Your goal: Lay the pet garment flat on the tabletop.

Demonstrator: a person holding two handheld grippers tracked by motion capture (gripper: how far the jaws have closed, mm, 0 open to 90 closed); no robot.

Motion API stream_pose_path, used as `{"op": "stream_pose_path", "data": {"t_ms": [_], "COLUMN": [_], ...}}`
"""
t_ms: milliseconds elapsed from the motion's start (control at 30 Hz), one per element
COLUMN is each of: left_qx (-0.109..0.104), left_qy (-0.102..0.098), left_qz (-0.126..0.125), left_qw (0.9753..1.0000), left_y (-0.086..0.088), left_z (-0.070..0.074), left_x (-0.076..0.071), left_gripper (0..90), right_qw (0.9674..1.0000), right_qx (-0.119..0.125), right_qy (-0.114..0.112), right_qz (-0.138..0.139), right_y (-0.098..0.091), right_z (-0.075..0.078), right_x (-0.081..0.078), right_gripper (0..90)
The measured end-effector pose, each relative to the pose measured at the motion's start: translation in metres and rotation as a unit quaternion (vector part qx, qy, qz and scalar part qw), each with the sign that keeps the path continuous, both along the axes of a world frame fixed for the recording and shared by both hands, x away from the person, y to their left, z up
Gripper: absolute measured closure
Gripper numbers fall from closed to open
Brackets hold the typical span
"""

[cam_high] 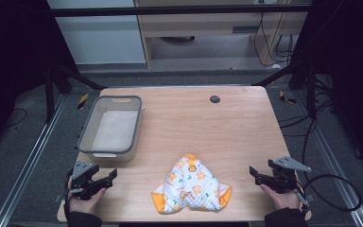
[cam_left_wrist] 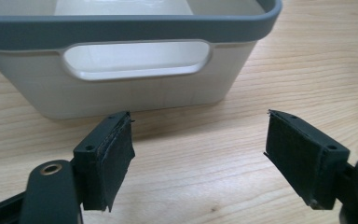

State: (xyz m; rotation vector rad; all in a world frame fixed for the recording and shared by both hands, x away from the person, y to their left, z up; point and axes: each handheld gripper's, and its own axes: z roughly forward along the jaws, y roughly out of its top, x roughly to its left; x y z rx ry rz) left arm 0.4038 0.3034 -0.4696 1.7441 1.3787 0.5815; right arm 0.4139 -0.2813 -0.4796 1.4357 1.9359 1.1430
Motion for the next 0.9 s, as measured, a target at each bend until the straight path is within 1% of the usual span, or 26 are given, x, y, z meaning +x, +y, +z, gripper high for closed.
{"op": "stream_pose_path", "data": {"t_ms": [33,100,133,167,233,300,333,367,433,500,533,567,633,700,767,800,833,867,900], "left_qx": [-0.001,-0.003,-0.004,-0.004,-0.004,0.001,0.001,0.003,0.0,0.001,0.003,0.002,0.008,0.008,0.005,0.005,0.0,-0.001,-0.001], "left_qy": [0.0,-0.001,-0.002,-0.002,-0.003,-0.004,-0.004,-0.005,-0.004,-0.006,-0.008,-0.009,-0.02,-0.028,-0.033,-0.033,-0.034,-0.038,-0.038], "left_qz": [-0.003,-0.004,-0.01,-0.01,-0.024,-0.034,-0.034,-0.04,-0.043,-0.049,-0.054,-0.06,-0.068,-0.077,-0.082,-0.082,-0.084,-0.088,-0.088], "left_qw": [1.0,1.0,0.9999,0.9999,0.9997,0.9994,0.9994,0.9992,0.9991,0.9988,0.9985,0.9982,0.9975,0.9966,0.9961,0.9961,0.9959,0.9954,0.9954], "left_y": [-0.001,-0.003,-0.007,-0.007,-0.012,-0.016,-0.016,-0.019,-0.02,-0.024,-0.025,-0.027,-0.031,-0.036,-0.04,-0.04,-0.042,-0.045,-0.045], "left_z": [0.001,0.001,0.003,0.003,0.006,0.007,0.007,0.009,0.01,0.013,0.014,0.016,0.021,0.029,0.034,0.034,0.038,0.044,0.044], "left_x": [-0.001,-0.002,-0.005,-0.005,-0.008,-0.009,-0.009,-0.009,-0.009,-0.01,-0.01,-0.01,-0.009,-0.008,-0.007,-0.007,-0.006,-0.003,-0.003], "left_gripper": [23.5,24.3,24.8,25.2,25.7,26.1,26.0,26.0,26.0,25.9,25.9,25.3,25.2,25.3,25.3,25.3,25.3,25.4,25.4], "right_qw": [1.0,1.0,0.9999,0.9999,0.9997,0.9995,0.9995,0.9993,0.9992,0.9987,0.9987,0.9984,0.9984,0.9981,0.9978,0.9978,0.9976,0.9972,0.9972], "right_qx": [-0.004,-0.001,-0.005,-0.005,-0.006,-0.007,-0.007,-0.006,-0.004,-0.001,-0.001,-0.003,-0.006,-0.007,-0.006,-0.006,-0.003,0.0,0.0], "right_qy": [-0.001,0.002,0.002,0.002,0.004,0.003,0.003,-0.002,-0.004,-0.011,-0.011,-0.015,-0.016,-0.022,-0.026,-0.026,-0.028,-0.033,-0.033], "right_qz": [0.003,0.008,0.012,0.012,0.022,0.031,0.031,0.037,0.04,0.05,0.05,0.054,0.054,0.058,0.061,0.061,0.062,0.067,0.067], "right_y": [0.0,0.002,0.004,0.004,0.009,0.014,0.014,0.018,0.02,0.024,0.024,0.026,0.028,0.031,0.033,0.033,0.034,0.036,0.036], "right_z": [0.0,0.001,0.001,0.001,0.002,0.004,0.004,0.007,0.009,0.014,0.014,0.018,0.02,0.025,0.03,0.03,0.033,0.04,0.04], "right_x": [0.0,-0.001,-0.001,-0.001,-0.002,-0.002,-0.002,-0.002,-0.002,0.0,0.0,0.002,0.003,0.005,0.007,0.007,0.008,0.01,0.01], "right_gripper": [18.3,17.7,17.4,17.4,17.2,17.2,17.2,17.4,17.5,17.7,17.7,17.6,17.6,17.7,18.2,18.2,18.4,19.0,19.0]}}
